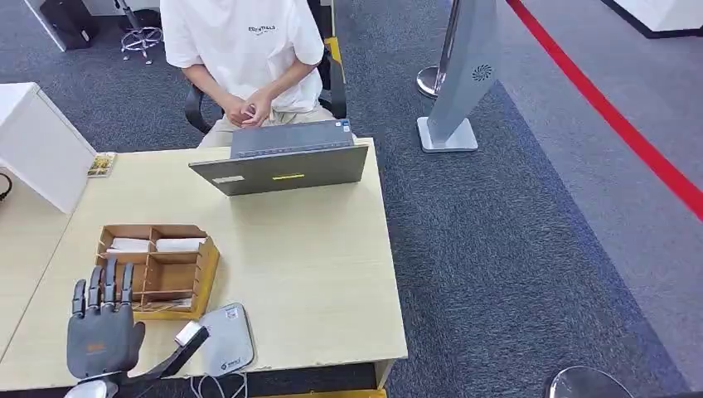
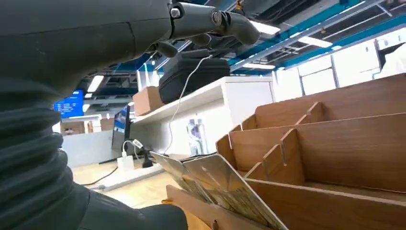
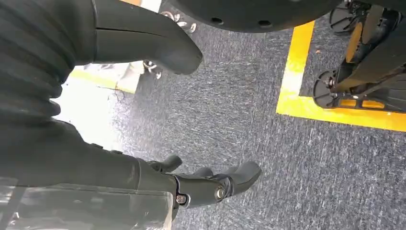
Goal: Pass the card to the sensor for recognition and then transmit it.
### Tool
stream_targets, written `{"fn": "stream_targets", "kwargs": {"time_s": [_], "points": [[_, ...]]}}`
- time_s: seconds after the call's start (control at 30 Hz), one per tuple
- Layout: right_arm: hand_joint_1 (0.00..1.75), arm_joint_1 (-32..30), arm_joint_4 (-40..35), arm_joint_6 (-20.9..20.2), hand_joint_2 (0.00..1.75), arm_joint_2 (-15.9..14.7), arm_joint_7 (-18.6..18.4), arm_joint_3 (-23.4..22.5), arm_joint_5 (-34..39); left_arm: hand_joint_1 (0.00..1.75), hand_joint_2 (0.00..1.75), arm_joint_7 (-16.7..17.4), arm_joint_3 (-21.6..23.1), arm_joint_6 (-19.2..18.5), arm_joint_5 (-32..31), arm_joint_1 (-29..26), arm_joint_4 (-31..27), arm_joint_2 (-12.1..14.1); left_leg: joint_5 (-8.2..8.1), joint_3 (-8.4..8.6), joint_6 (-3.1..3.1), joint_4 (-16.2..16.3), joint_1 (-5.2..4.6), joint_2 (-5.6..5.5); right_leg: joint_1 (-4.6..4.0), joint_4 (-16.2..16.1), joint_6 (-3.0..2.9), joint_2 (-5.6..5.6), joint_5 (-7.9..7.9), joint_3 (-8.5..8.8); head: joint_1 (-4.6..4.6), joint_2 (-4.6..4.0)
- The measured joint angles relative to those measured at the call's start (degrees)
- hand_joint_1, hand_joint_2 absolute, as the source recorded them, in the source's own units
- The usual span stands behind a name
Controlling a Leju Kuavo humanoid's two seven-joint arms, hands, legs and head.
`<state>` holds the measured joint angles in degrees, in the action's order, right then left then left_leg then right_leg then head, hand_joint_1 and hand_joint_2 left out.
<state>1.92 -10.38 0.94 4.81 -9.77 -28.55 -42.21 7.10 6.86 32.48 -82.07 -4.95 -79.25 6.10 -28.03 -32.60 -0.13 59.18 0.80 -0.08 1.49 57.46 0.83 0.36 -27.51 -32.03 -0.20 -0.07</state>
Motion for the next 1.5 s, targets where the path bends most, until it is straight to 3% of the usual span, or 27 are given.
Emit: {"fn": "stream_targets", "kwargs": {"time_s": [1.5], "points": [[0.0, 0.0, 0.0, -0.4, 1.75, 0.0, 0.0, -0.9, -1.8, 0.0, 1.75, -0.8, 0.0, 2.4, -0.1, 2.5, 4.6, -0.3, 0.0, 0.0, 0.0, 0.0, 0.0, 0.0, 0.0, 0.0, 0.0, 0.0, 0.0, 0.01, 0.0, 0.0]]}}
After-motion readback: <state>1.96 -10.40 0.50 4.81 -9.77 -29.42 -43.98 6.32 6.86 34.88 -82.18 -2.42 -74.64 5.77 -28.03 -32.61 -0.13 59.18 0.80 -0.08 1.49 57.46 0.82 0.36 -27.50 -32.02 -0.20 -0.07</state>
